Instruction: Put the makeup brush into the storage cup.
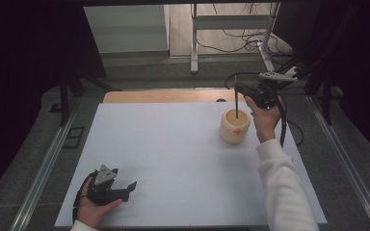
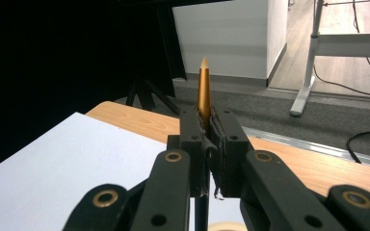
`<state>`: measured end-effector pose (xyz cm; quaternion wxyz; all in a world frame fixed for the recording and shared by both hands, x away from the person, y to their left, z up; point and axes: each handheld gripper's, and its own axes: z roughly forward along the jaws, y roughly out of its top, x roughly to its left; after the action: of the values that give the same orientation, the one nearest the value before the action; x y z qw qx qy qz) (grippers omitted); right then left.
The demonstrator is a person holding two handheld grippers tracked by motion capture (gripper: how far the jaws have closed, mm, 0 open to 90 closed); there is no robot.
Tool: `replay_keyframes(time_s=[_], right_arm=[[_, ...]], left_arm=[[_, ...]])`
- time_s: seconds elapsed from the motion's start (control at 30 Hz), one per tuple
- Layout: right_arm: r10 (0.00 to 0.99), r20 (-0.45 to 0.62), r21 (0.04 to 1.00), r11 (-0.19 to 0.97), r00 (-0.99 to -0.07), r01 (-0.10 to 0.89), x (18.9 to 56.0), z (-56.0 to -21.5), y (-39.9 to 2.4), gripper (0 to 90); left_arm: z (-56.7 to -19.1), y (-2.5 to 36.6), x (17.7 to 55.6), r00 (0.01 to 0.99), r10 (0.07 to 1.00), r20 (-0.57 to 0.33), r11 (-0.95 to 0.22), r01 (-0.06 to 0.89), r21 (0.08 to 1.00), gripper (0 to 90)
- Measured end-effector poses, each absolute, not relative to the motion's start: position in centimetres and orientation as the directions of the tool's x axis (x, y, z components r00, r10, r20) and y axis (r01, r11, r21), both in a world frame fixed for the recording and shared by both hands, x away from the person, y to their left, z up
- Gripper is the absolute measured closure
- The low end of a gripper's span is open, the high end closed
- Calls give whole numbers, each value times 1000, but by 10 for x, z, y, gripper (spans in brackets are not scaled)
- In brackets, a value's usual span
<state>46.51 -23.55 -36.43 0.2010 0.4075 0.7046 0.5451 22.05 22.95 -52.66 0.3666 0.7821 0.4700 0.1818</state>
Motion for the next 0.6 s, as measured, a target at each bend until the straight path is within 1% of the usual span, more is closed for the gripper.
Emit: replay_keyframes(time_s=[0.43, 0.6], right_arm=[[823, 159, 932, 57, -545, 359, 475, -374, -244, 851], [825, 135, 931, 85, -549, 356, 476, -380, -243, 851]], left_arm=[[-527, 230, 221, 493, 868, -59, -291, 602, 744, 146], [-527, 230, 220, 494, 868, -58, -292, 602, 743, 146]])
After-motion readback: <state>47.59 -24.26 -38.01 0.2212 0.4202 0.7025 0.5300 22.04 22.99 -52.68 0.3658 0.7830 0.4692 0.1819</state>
